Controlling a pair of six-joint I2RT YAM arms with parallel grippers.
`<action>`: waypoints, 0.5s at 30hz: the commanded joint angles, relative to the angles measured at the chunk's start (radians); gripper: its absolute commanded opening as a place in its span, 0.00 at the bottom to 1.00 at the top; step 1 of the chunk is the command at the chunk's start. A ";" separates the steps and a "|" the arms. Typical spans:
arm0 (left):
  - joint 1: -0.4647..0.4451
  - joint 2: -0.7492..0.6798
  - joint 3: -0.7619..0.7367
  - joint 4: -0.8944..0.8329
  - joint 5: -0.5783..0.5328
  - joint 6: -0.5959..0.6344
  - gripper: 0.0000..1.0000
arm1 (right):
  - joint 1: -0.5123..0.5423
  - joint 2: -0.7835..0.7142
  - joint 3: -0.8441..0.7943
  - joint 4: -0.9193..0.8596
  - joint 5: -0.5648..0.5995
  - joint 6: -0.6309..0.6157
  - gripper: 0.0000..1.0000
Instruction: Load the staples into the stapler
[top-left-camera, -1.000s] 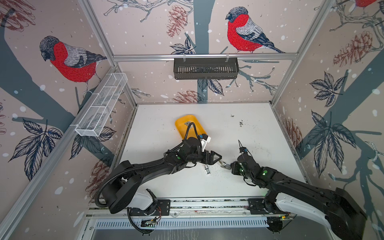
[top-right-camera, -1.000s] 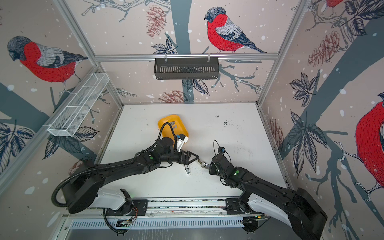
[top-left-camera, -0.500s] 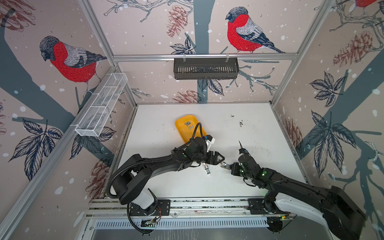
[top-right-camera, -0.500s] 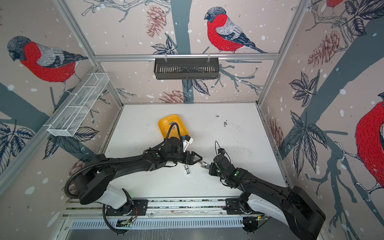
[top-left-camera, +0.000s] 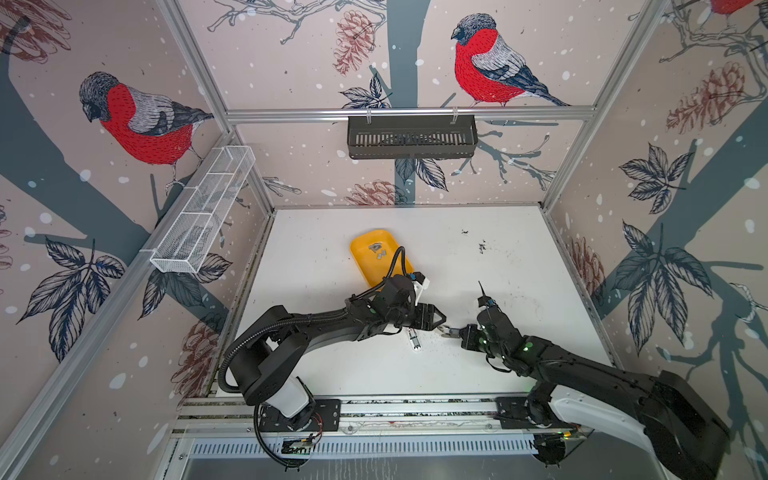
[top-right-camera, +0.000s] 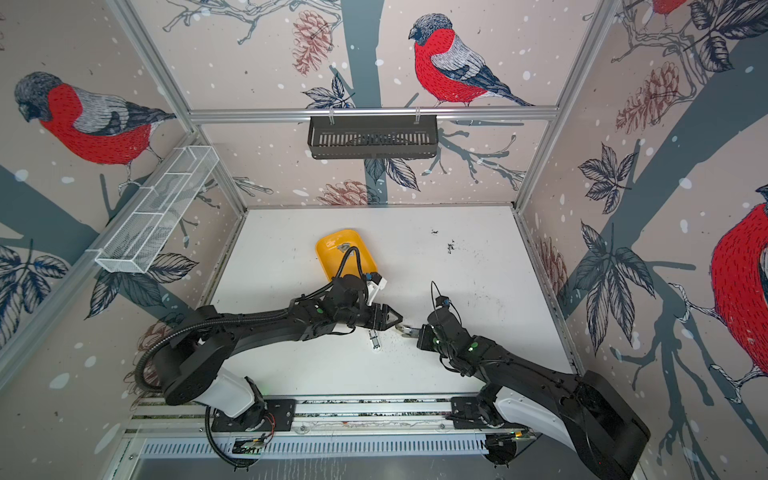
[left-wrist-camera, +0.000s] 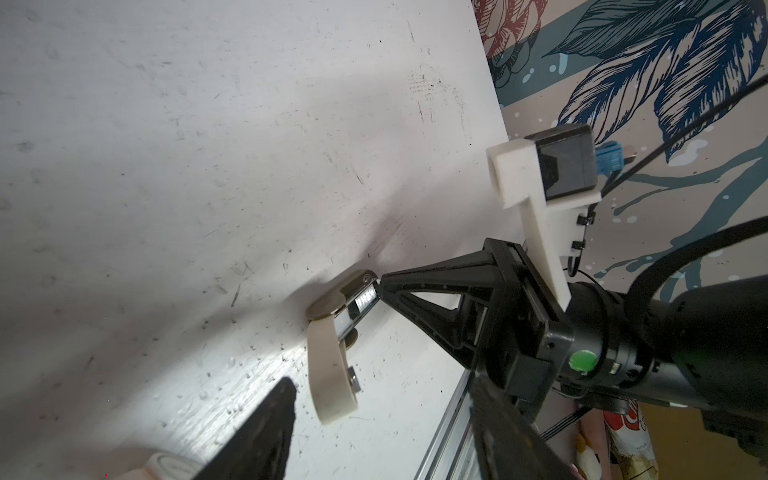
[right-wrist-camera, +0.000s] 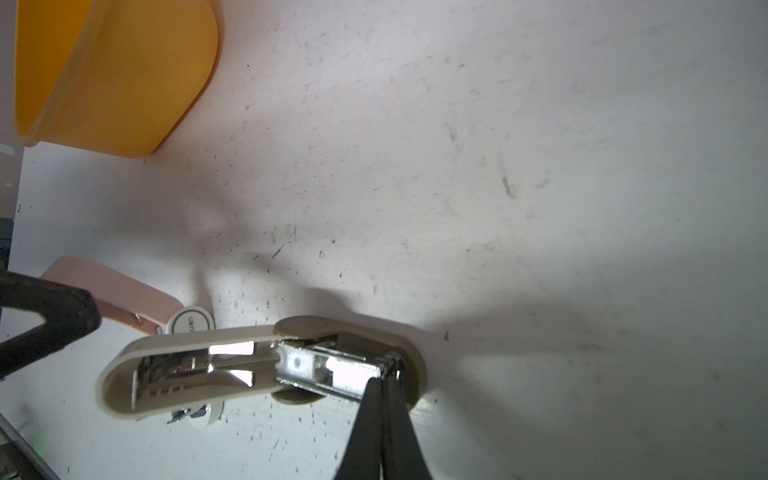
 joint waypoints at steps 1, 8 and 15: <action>-0.005 0.005 0.019 -0.029 0.007 0.004 0.65 | 0.000 0.006 0.002 0.009 0.001 -0.007 0.06; -0.010 0.014 0.044 -0.123 -0.013 0.019 0.65 | -0.001 0.012 0.008 0.008 0.002 -0.009 0.06; -0.018 0.041 0.069 -0.139 0.030 -0.001 0.61 | -0.002 0.019 0.011 0.012 -0.002 -0.012 0.06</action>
